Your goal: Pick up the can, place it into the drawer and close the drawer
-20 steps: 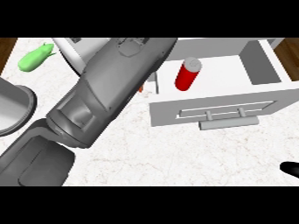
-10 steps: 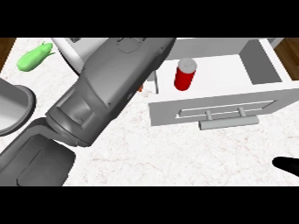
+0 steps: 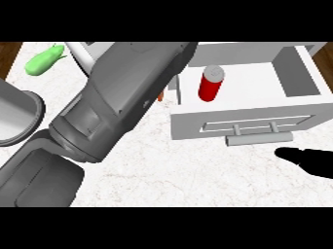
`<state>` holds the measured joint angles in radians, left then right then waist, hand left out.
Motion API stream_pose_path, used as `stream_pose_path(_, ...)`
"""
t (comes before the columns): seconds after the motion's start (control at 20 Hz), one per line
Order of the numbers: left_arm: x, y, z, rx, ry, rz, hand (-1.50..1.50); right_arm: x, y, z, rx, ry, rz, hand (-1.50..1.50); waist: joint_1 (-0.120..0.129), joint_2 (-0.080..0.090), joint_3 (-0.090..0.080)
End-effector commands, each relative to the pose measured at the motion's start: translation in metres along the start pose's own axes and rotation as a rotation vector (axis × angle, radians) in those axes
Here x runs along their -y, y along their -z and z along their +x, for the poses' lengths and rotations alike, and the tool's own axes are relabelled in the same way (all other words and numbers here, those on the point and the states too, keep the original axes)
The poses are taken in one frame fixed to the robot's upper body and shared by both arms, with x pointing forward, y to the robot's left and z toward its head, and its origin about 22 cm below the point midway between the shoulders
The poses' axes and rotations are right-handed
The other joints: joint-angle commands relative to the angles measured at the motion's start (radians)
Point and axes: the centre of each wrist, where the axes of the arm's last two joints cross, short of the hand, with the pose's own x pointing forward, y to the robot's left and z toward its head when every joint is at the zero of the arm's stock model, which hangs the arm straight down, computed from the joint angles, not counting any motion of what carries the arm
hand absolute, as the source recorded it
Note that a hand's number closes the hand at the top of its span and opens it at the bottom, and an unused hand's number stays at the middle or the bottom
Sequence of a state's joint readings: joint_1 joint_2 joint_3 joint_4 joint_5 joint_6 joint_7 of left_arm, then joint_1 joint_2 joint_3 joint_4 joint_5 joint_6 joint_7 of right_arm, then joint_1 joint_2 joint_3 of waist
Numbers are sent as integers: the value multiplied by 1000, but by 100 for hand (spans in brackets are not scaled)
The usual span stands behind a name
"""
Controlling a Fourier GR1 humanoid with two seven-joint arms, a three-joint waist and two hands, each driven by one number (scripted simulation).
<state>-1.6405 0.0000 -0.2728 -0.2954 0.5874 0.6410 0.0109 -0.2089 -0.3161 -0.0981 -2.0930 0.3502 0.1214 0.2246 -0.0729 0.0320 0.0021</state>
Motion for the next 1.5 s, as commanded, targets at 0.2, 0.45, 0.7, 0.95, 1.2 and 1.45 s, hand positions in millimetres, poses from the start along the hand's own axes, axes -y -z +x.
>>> stream_pose_path(0.2, -3, 2, -5, 37, 25, 6, -150, -51, 25, -27, 22, -239, 87, -150, 39, -8, 0)
stream_pose_path(0.45, 3, 1, 7, 24, 36, 8, -150, -87, 43, -51, 20, -371, 161, -150, 59, -13, 0)
stream_pose_path(0.7, -6, 4, 7, 15, 4, -7, -150, -134, 53, -66, 32, -466, 185, -150, 77, -17, -1)
stream_pose_path(0.95, -34, 15, 3, 22, 10, 18, -150, -141, 75, -98, 7, -511, 171, -150, 96, -23, -1)
stream_pose_path(1.2, -58, 25, 26, 15, 21, 31, -150, -169, 93, -102, 6, -551, 112, -150, 100, -23, -1)
stream_pose_path(1.45, -58, 20, 3, 8, 27, 31, -150, -164, 111, -125, -31, -611, -3, -150, 128, -21, -1)
